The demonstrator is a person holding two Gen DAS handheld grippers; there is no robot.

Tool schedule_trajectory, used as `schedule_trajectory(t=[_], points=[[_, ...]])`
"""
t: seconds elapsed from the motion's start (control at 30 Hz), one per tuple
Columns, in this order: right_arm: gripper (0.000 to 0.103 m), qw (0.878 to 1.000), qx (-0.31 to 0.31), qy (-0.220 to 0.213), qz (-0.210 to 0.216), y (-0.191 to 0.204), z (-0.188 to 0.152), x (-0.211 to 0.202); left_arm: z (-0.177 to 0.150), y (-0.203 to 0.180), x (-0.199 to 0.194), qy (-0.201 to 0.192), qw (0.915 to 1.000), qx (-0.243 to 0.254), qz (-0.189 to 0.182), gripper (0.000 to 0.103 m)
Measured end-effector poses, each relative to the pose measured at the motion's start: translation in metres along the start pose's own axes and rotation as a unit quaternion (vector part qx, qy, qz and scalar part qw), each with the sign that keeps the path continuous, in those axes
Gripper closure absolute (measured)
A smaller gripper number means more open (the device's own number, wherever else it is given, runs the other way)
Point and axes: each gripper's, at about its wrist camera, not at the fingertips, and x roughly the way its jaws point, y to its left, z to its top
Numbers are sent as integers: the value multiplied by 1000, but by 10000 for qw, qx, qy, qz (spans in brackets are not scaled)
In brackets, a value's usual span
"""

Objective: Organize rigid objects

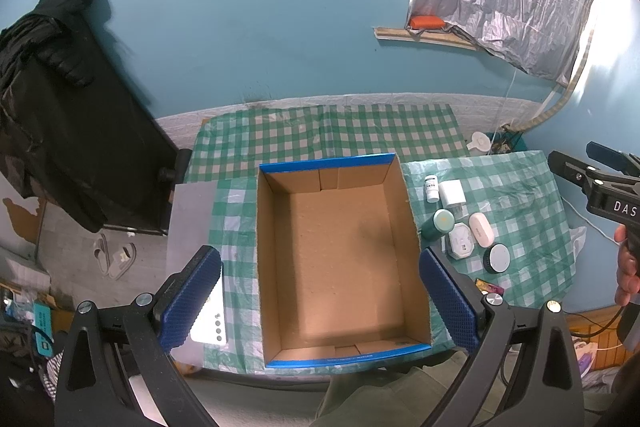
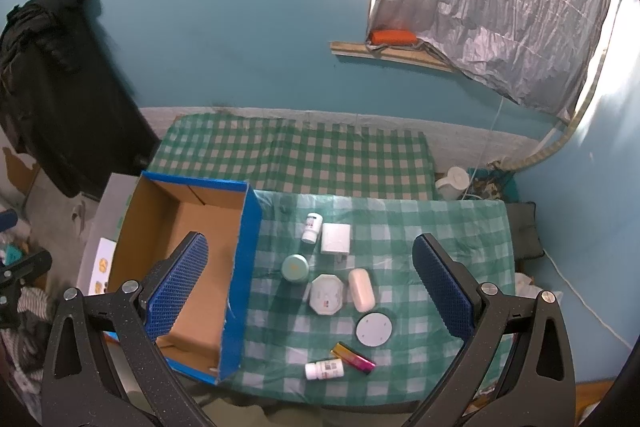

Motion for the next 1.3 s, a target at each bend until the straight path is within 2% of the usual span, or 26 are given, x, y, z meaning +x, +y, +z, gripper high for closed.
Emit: schedule_trajectory(t=[0.3, 0.63, 0.9, 1.3], points=[[1, 9998, 64, 160, 34, -7, 0, 10, -4, 13, 12, 79, 10000, -33, 29, 3], [1, 9965, 506, 671, -20, -53, -12, 44, -9, 46, 42, 257, 9992, -233, 219, 3], [2, 9904, 686, 1180, -215, -84, -38, 86, -18, 65, 68, 548, 9971, -294, 440, 12], [2, 9803, 981, 1698, -244, -110, -89, 142, -44, 89, 120, 1086, 9921, -416, 466, 14]])
